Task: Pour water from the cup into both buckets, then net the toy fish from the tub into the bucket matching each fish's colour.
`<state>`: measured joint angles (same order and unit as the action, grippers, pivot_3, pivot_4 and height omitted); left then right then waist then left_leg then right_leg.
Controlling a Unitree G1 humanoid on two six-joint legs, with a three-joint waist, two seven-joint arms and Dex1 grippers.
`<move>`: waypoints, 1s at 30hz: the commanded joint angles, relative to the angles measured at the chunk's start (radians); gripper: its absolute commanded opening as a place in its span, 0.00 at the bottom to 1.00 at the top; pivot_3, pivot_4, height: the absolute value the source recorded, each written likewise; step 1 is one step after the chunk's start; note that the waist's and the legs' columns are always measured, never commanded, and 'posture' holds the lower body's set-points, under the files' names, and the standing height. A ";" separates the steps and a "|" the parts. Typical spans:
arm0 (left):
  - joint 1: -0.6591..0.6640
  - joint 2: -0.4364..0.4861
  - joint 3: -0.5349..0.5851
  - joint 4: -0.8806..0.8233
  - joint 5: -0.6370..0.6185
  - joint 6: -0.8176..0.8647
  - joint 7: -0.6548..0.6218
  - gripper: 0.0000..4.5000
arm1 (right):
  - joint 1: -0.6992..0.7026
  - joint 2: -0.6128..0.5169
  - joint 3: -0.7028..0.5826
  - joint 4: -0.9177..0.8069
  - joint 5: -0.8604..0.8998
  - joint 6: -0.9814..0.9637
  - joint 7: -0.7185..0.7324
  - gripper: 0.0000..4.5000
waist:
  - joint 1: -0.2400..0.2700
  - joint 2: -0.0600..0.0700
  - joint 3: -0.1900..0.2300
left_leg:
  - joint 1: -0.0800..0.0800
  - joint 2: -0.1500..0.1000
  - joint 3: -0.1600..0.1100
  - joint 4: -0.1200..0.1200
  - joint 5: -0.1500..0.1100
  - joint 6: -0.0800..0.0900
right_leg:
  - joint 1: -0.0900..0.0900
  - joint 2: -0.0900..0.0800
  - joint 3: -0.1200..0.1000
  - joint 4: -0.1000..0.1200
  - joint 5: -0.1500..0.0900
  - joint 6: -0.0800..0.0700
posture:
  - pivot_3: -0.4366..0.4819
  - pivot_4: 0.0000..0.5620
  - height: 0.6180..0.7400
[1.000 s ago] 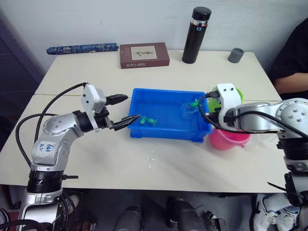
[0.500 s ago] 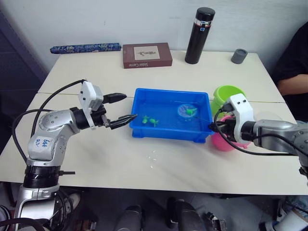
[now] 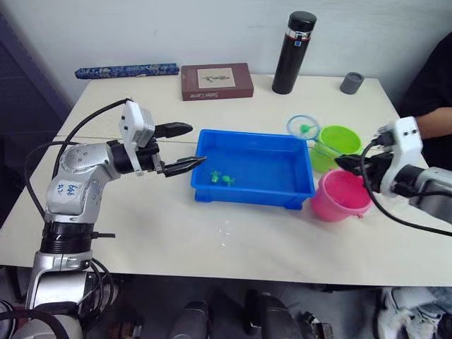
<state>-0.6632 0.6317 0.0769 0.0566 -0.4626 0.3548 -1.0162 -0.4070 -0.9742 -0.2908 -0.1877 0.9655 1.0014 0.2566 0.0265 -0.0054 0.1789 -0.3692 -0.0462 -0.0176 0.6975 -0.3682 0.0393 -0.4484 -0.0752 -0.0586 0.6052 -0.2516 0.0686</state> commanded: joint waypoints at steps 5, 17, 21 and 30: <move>-0.013 0.005 0.007 0.002 0.006 -0.026 -0.008 0.99 | -0.001 -0.049 -0.046 0.073 -0.177 -0.090 0.094 0.00 | -0.001 0.000 0.000 | 0.000 0.000 0.000 0.000 0.000 0.000 | 0.000 0.000 0.000 0.001 0.000 0.000 | 0.48 0.27 0.99; -0.016 0.008 0.002 0.013 0.011 -0.031 -0.014 0.99 | 0.107 -0.128 0.152 0.027 -0.685 -0.409 0.140 0.00 | -0.001 0.001 0.000 | 0.001 -0.001 0.001 0.001 0.000 0.000 | 0.000 0.000 0.001 0.002 0.000 0.000 | 0.48 0.27 0.99; -0.020 0.006 0.000 0.019 0.015 -0.032 -0.017 0.99 | 0.108 -0.154 0.219 0.032 -0.872 -0.500 0.110 0.00 | -0.001 0.001 0.000 | 0.001 -0.001 0.001 0.001 0.000 -0.001 | 0.000 0.000 0.001 0.003 0.000 0.000 | 0.48 0.27 0.99; -0.017 0.005 0.001 0.013 0.017 -0.029 -0.016 0.99 | 0.087 -0.170 0.301 0.081 -1.173 -0.634 0.081 0.00 | -0.002 0.001 0.000 | 0.001 -0.002 0.001 0.002 0.001 -0.001 | 0.000 0.000 0.001 0.004 0.000 0.000 | 0.48 0.27 0.99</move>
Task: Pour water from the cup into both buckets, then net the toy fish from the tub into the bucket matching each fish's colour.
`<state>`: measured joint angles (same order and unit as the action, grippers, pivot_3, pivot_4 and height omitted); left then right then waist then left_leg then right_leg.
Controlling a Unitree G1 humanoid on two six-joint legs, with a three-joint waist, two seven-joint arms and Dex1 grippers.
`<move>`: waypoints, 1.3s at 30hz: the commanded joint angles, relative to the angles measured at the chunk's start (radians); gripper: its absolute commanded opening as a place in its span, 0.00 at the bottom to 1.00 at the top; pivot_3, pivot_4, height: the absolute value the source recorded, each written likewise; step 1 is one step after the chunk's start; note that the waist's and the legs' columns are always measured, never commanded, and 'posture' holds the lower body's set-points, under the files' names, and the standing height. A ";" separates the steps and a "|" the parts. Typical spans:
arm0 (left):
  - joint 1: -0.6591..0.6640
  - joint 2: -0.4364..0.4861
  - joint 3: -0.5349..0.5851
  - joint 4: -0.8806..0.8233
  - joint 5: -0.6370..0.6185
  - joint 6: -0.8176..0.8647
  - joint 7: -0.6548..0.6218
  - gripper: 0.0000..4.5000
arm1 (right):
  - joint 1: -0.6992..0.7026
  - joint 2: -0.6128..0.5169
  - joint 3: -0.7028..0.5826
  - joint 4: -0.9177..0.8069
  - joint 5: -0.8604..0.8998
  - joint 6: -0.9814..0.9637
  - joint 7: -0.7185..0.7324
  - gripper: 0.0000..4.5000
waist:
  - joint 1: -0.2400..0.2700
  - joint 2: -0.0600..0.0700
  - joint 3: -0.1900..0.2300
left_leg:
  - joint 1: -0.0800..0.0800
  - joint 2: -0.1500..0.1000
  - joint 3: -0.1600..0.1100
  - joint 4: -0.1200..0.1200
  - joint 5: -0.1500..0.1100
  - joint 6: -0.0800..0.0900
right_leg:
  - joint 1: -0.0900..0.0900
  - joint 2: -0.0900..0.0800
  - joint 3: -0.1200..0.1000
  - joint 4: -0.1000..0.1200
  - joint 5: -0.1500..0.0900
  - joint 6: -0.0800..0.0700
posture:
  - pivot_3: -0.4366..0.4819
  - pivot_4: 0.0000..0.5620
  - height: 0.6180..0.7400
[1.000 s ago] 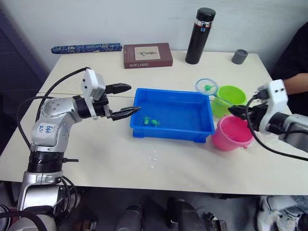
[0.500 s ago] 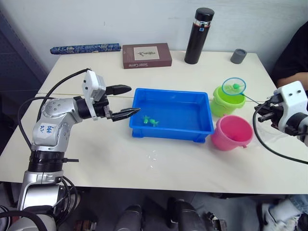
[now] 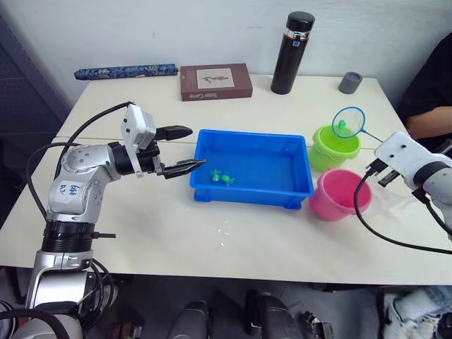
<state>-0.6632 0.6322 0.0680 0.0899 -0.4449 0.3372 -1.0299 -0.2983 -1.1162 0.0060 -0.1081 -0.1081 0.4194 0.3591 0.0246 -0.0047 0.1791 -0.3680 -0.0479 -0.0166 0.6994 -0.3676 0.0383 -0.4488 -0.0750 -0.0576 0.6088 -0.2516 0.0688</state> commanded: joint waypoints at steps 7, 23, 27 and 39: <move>-0.002 0.009 0.015 -0.033 -0.003 -0.006 0.002 0.99 | -0.034 -0.051 0.058 0.054 -0.339 -0.156 -0.065 0.00 | -0.001 0.000 0.000 | 0.000 0.000 0.000 0.000 0.000 0.000 | 0.000 0.000 0.001 0.001 0.000 0.000 | 0.48 0.27 0.99; 0.088 0.102 0.093 -0.056 -0.009 0.048 0.023 0.99 | -0.189 0.126 -0.078 -0.056 0.065 -0.069 0.338 0.00 | -0.017 0.001 0.000 | 0.002 0.001 0.001 0.001 0.001 -0.001 | 0.000 0.002 0.002 0.003 0.000 0.000 | 0.48 0.27 0.99; 0.170 0.162 0.140 -0.098 -0.022 0.128 0.055 0.99 | -0.311 0.171 -0.002 -0.070 0.203 0.109 0.517 0.00 | -0.026 0.001 0.000 | 0.003 0.002 0.000 0.000 0.001 -0.001 | 0.000 0.002 0.002 0.003 0.000 0.000 | 0.48 0.27 0.99; 0.386 0.154 0.262 -0.339 -0.111 0.288 0.194 0.99 | -0.587 0.256 0.334 0.146 0.056 0.178 0.657 0.00 | -0.012 0.001 0.000 | 0.001 0.000 -0.001 0.000 0.000 -0.001 | -0.001 -0.001 0.002 0.003 0.000 0.000 | 0.48 0.27 0.99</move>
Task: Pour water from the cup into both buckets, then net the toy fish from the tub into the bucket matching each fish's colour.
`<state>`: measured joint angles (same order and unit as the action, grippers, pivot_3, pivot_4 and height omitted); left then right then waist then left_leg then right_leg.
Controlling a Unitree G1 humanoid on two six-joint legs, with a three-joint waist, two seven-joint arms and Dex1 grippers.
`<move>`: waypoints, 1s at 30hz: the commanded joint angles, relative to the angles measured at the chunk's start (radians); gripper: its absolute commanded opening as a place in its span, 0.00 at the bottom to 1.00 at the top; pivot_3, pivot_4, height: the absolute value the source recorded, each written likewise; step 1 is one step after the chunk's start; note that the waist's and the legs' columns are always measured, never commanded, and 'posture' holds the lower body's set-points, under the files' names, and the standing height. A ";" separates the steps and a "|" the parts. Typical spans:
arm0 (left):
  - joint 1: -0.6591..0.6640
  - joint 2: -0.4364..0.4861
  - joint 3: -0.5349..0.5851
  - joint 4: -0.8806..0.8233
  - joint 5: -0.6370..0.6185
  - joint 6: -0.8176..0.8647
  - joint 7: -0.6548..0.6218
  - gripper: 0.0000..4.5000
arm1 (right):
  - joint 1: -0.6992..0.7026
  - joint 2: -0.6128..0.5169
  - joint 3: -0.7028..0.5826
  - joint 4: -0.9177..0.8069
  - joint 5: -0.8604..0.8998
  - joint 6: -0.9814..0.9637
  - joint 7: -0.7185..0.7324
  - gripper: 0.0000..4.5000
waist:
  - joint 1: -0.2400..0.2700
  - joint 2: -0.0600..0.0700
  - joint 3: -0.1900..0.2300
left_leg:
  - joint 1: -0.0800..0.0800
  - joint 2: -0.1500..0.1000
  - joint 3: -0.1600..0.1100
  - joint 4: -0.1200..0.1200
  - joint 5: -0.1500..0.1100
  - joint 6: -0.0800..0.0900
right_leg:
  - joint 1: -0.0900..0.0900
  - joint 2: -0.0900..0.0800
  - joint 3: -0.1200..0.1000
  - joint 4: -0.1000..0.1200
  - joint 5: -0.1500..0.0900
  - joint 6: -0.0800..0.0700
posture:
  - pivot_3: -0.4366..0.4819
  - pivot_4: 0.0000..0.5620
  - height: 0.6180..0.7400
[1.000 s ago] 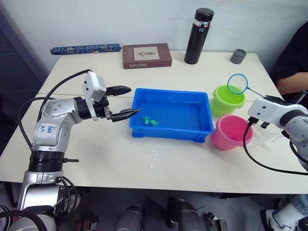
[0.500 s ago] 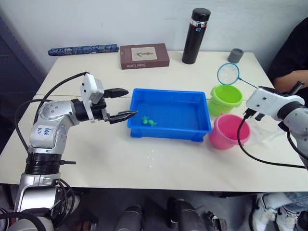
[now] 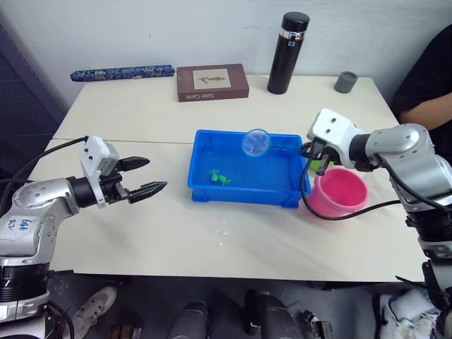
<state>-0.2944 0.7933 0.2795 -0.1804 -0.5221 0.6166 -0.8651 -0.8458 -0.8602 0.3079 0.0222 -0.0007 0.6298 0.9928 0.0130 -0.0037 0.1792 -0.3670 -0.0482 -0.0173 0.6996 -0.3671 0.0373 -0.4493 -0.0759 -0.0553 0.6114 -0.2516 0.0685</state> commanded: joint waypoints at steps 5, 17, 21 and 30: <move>0.052 -0.017 0.066 -0.121 -0.056 0.026 0.067 0.99 | -0.082 0.029 0.103 0.054 -0.108 -0.037 0.066 0.00 | -0.006 0.000 0.000 | 0.000 0.000 0.000 0.000 0.000 0.000 | 0.000 0.000 0.000 0.001 0.000 0.000 | 0.48 0.27 0.99; 0.081 -0.026 0.076 -0.172 -0.085 0.029 0.111 0.99 | -0.090 0.073 0.176 -0.058 -0.143 0.046 0.198 0.00 | -0.014 0.000 0.000 | 0.000 0.000 0.000 0.000 0.000 0.000 | -0.001 0.000 0.000 0.001 0.000 0.000 | 0.48 0.27 0.99; 0.087 -0.024 0.081 -0.185 -0.093 0.030 0.117 0.99 | -0.080 0.114 0.198 -0.092 -0.160 0.108 0.183 0.00 | -0.015 0.000 0.000 | 0.000 0.000 0.000 0.000 0.000 0.000 | -0.001 0.000 0.000 0.001 0.000 0.000 | 0.48 0.27 0.99; 0.084 -0.013 0.092 -0.196 -0.105 0.037 0.117 0.99 | -0.097 0.211 0.227 -0.069 -0.179 0.256 0.129 0.00 | -0.014 0.000 0.000 | 0.000 0.000 0.000 0.000 0.000 0.000 | -0.001 0.000 0.000 0.001 0.000 0.000 | 0.48 0.27 0.99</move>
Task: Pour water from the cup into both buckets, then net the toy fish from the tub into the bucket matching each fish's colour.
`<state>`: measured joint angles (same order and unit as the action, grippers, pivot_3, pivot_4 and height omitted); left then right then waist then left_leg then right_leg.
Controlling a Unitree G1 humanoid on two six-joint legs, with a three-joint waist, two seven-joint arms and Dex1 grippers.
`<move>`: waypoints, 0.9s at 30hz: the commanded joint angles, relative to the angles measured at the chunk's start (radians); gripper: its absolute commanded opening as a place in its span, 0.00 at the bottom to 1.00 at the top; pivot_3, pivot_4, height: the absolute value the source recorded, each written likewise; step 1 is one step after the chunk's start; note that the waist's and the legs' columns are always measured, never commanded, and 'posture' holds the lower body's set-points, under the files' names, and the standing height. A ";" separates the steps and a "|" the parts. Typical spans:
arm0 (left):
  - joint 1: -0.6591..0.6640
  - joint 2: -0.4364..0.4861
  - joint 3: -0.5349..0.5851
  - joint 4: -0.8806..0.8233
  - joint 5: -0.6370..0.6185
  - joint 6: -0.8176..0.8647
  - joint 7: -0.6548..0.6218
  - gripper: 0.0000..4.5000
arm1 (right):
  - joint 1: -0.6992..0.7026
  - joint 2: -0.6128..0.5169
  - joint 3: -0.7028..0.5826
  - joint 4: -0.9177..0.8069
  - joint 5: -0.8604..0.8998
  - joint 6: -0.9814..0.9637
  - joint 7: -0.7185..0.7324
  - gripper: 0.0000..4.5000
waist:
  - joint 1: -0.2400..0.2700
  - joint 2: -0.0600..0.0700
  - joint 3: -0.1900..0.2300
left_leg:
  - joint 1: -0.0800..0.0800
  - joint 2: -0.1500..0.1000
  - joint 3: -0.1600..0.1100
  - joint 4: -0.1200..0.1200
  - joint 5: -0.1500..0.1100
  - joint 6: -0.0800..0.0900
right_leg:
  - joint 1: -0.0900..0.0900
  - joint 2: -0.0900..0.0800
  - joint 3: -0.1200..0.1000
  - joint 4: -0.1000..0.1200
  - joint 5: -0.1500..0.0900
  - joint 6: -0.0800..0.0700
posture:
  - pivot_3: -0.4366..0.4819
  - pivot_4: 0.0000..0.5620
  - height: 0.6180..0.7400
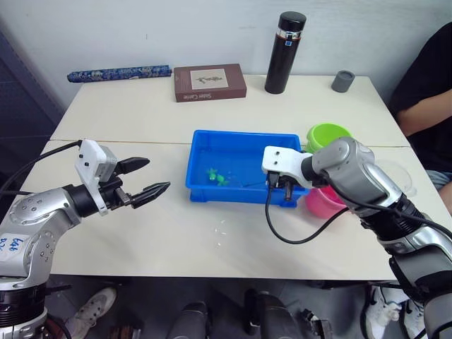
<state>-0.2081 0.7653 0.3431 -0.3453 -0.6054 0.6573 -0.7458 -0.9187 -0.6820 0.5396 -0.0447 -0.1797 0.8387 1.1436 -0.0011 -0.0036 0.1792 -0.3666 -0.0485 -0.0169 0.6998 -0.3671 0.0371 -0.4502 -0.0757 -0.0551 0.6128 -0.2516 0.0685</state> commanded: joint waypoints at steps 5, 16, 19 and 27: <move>0.002 0.018 0.029 -0.034 -0.024 -0.006 -0.007 0.99 | -0.030 0.077 -0.064 0.019 0.051 0.137 -0.048 0.00 | -0.002 0.000 0.000 | 0.000 0.000 0.000 0.000 0.000 0.000 | 0.000 0.000 0.000 0.001 0.000 0.000 | 0.48 0.27 0.99; -0.022 0.044 0.022 0.007 -0.019 -0.032 -0.044 0.99 | -0.070 0.045 -0.186 -0.030 0.212 0.303 -0.049 0.00 | -0.001 0.000 0.000 | 0.000 0.000 0.000 0.000 0.000 0.000 | -0.001 0.000 0.000 0.001 0.000 0.000 | 0.48 0.27 0.99; -0.028 0.048 0.020 0.017 -0.014 -0.039 -0.053 0.99 | -0.072 0.021 -0.194 -0.038 0.239 0.314 -0.057 0.00 | -0.001 0.000 0.000 | 0.000 0.000 0.000 0.000 0.000 0.000 | -0.001 0.000 0.000 0.001 0.000 0.000 | 0.48 0.27 0.99; -0.055 0.051 -0.002 0.046 -0.005 -0.062 -0.072 0.99 | -0.064 -0.030 -0.272 -0.052 0.321 0.324 -0.089 0.00 | 0.000 0.000 0.000 | -0.001 0.000 0.000 0.000 0.000 0.000 | -0.001 0.000 0.000 0.000 0.000 0.000 | 0.48 0.27 0.99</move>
<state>-0.2448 0.8006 0.3376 -0.2988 -0.6162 0.6186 -0.8055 -0.9670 -0.6979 0.3071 -0.0553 0.1180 1.1611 1.0625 -0.0015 -0.0037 0.1792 -0.3674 -0.0485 -0.0168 0.6996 -0.3671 0.0369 -0.4512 -0.0758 -0.0549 0.6132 -0.2517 0.0681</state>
